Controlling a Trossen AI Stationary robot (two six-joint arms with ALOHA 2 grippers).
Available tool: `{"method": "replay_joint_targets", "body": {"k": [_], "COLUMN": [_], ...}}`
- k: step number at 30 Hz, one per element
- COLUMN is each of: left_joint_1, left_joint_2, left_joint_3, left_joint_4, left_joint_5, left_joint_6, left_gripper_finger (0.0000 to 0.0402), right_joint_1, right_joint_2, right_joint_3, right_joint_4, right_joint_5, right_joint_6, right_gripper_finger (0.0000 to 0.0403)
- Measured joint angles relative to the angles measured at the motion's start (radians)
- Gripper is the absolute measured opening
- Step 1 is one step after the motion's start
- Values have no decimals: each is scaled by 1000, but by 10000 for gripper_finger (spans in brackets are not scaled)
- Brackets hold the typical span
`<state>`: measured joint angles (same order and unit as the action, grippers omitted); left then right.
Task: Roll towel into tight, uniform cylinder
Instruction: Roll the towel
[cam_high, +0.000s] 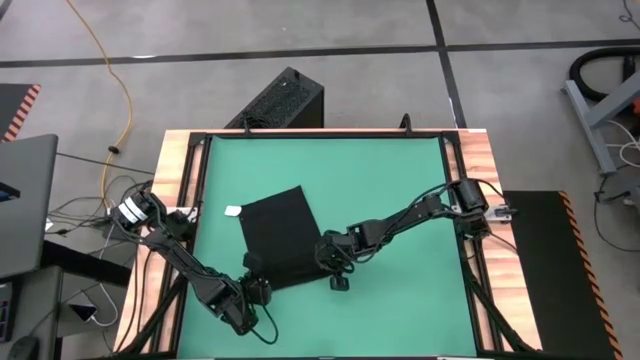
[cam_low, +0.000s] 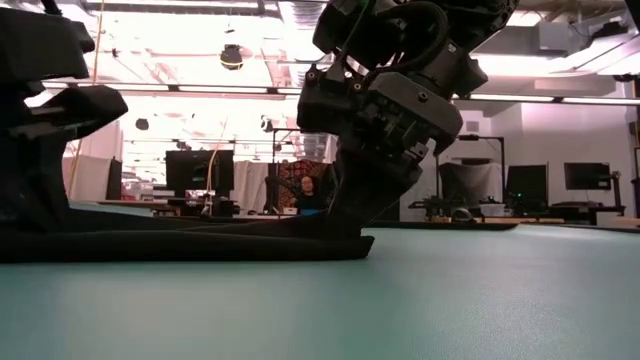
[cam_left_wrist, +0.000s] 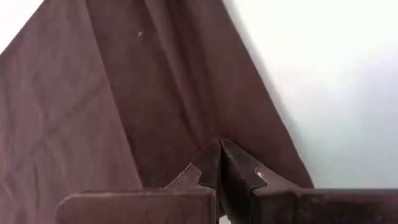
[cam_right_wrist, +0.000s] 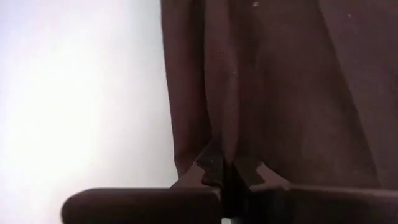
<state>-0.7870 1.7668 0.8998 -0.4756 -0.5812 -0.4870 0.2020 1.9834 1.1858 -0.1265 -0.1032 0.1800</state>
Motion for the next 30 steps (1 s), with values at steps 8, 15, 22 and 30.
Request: {"method": "replay_joint_targets", "body": {"k": [8, 15, 22, 30], "left_joint_1": [-6, -6, -6, -6], "left_joint_2": [-2, -2, 0, 0], "left_joint_3": [-25, -25, -26, -26], "left_joint_4": [23, 25, 26, 26], "left_joint_5": [7, 8, -5, -7], "left_joint_6": [-10, 16, 38, 38], "left_gripper_finger": [0, 0, 0, 0], "right_joint_1": [1, 37, 109, 172], "right_joint_2": [-62, -126, -164, -165], "right_joint_3": [-2, -2, -1, 0], "right_joint_4": [-35, -89, -157, -99], "right_joint_5": [28, 31, 231, 355], "right_joint_6": [-72, -148, -265, -362], "right_gripper_finger": [78, 177, 256, 260]}}
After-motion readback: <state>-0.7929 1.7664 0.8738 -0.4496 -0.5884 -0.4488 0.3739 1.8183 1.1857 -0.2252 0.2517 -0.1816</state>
